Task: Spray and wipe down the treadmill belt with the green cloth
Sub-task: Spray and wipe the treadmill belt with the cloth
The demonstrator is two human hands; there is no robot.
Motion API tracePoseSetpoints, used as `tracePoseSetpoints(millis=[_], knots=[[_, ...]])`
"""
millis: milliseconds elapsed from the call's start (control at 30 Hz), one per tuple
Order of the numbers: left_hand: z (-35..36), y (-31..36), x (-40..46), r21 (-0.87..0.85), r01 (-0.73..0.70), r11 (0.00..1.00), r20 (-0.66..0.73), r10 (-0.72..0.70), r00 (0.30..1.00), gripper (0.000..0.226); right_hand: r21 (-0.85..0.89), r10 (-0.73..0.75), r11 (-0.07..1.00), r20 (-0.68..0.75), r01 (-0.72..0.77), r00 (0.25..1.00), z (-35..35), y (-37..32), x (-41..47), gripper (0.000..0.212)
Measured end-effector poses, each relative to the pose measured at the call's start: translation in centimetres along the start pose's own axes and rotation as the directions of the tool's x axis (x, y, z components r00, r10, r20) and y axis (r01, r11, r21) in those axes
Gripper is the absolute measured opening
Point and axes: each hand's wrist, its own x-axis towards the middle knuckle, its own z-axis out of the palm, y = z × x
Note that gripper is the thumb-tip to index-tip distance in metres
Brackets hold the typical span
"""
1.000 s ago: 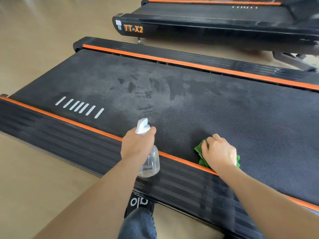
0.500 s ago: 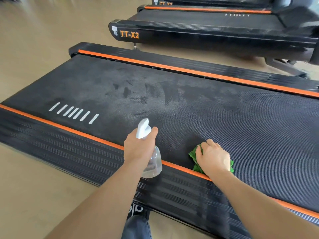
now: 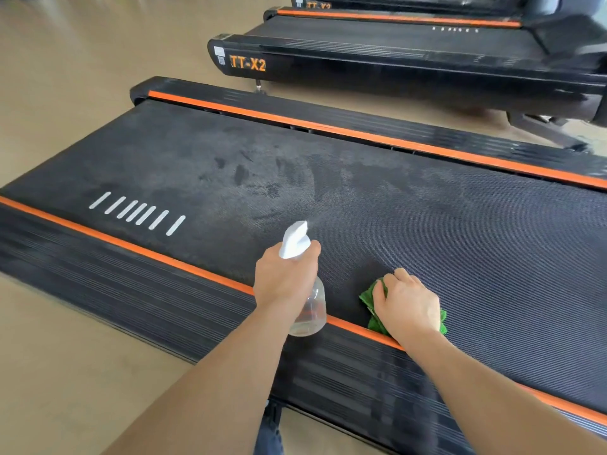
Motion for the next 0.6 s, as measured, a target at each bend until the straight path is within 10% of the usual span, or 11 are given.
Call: tracePoseSetpoints(millis=[600], knots=[[-5.8,-2.5,5.8,-0.135,-0.268,0.954,-0.268,0.226,0.937,0.023,0.088,-0.169,0.979,-0.134,0.182,0.976,1.9,-5.9,1.3,0.033]])
